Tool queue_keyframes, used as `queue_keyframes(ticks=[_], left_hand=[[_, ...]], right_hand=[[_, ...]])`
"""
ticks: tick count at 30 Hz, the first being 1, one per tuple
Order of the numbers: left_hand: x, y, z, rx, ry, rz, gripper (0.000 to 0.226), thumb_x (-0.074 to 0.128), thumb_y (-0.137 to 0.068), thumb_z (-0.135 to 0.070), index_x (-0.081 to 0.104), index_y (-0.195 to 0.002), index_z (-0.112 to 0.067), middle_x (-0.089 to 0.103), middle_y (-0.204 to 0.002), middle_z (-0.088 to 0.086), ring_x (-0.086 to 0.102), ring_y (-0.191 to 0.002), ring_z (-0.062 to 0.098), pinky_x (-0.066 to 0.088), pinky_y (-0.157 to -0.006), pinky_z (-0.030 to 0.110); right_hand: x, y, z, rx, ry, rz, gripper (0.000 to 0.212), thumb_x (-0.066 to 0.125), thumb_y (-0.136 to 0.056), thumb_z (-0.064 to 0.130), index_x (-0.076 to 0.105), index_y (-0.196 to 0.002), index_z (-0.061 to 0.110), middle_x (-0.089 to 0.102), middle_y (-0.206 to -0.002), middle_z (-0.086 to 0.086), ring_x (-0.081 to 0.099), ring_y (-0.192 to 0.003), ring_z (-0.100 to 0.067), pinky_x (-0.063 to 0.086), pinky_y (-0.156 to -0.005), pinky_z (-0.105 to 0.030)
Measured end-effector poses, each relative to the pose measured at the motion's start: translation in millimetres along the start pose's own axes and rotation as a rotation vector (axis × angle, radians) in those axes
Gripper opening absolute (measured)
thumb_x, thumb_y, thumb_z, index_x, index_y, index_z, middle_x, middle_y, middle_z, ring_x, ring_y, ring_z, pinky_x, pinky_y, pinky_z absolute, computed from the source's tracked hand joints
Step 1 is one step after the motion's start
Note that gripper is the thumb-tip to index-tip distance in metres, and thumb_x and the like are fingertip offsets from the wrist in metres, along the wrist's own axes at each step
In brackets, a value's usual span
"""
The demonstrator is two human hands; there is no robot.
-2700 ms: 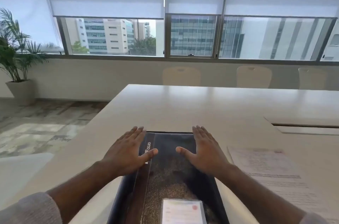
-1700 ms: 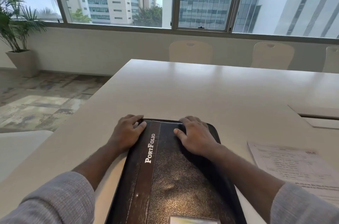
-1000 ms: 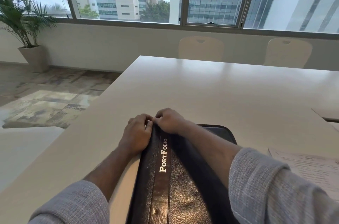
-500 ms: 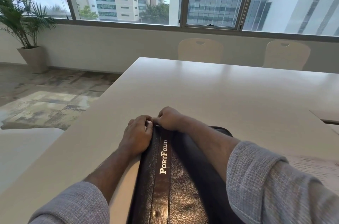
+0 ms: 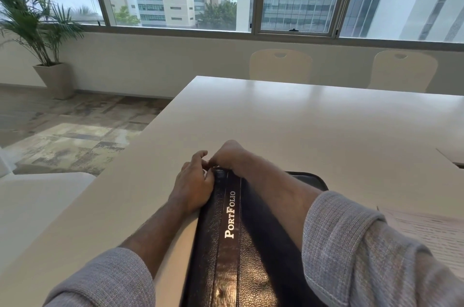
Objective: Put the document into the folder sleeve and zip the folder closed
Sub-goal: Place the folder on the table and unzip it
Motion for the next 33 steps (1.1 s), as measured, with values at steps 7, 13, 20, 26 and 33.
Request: queue_keyframes(ticks=[7,13,20,26,33], left_hand=[[1.0,0.1,-0.2,0.005,0.005,0.0,0.053,0.053,-0.095,-0.036,0.035,-0.144,-0.028,0.054,-0.103,-0.02,0.053,-0.108,0.015,0.046,-0.098,0.045],[0.8,0.2,1.2,-0.003,0.001,-0.006,0.054,0.055,-0.096,-0.038,0.034,-0.145,-0.029,0.056,-0.11,-0.013,0.055,-0.108,0.016,0.048,-0.097,0.045],[0.1,0.2,-3.1,0.007,-0.002,-0.023,0.041,0.055,-0.096,-0.036,0.049,-0.135,-0.026,0.057,-0.101,-0.021,0.055,-0.105,0.015,0.048,-0.094,0.042],[-2.1,-6.4,-5.5,-0.058,-0.134,-0.036,0.026,0.046,-0.088,-0.051,0.062,-0.102,-0.034,0.059,-0.098,-0.014,0.051,-0.099,0.013,0.036,-0.081,0.035],[1.1,-6.9,-8.1,-0.025,-0.159,0.016,0.03,0.046,-0.095,-0.052,0.064,-0.104,-0.03,0.056,-0.111,-0.012,0.045,-0.107,0.014,0.033,-0.091,0.037]], right_hand=[[4.9,3.8,2.1,0.097,0.1,0.235,0.017,0.07,-0.082,0.021,0.066,-0.086,0.005,0.064,-0.08,-0.008,0.062,-0.073,-0.024,0.052,-0.065,-0.031],[13.8,-0.6,-4.8,0.168,-0.016,0.248,0.016,0.069,-0.083,0.017,0.063,-0.076,0.004,0.062,-0.08,-0.01,0.062,-0.08,-0.026,0.053,-0.081,-0.037],[2.0,-5.0,-11.0,0.121,0.012,0.152,0.015,0.073,-0.081,0.011,0.063,-0.072,0.004,0.065,-0.08,-0.011,0.065,-0.078,-0.025,0.056,-0.08,-0.037],[-7.2,-4.4,-15.4,0.037,-0.104,-0.112,0.018,0.069,-0.068,0.004,0.055,-0.058,0.009,0.054,-0.051,-0.002,0.051,-0.041,-0.013,0.033,-0.031,-0.012],[-10.0,0.2,-20.3,0.019,-0.051,-0.214,0.022,0.063,-0.068,0.006,0.052,-0.049,0.011,0.047,-0.036,0.001,0.045,-0.03,-0.012,0.027,-0.029,-0.012]])
Point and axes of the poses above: each hand's wrist, its own y-axis away from the middle knuckle, its own x-axis out of the palm, z = x × y, the point moved 8 cm from there along -y, towards the middle knuckle
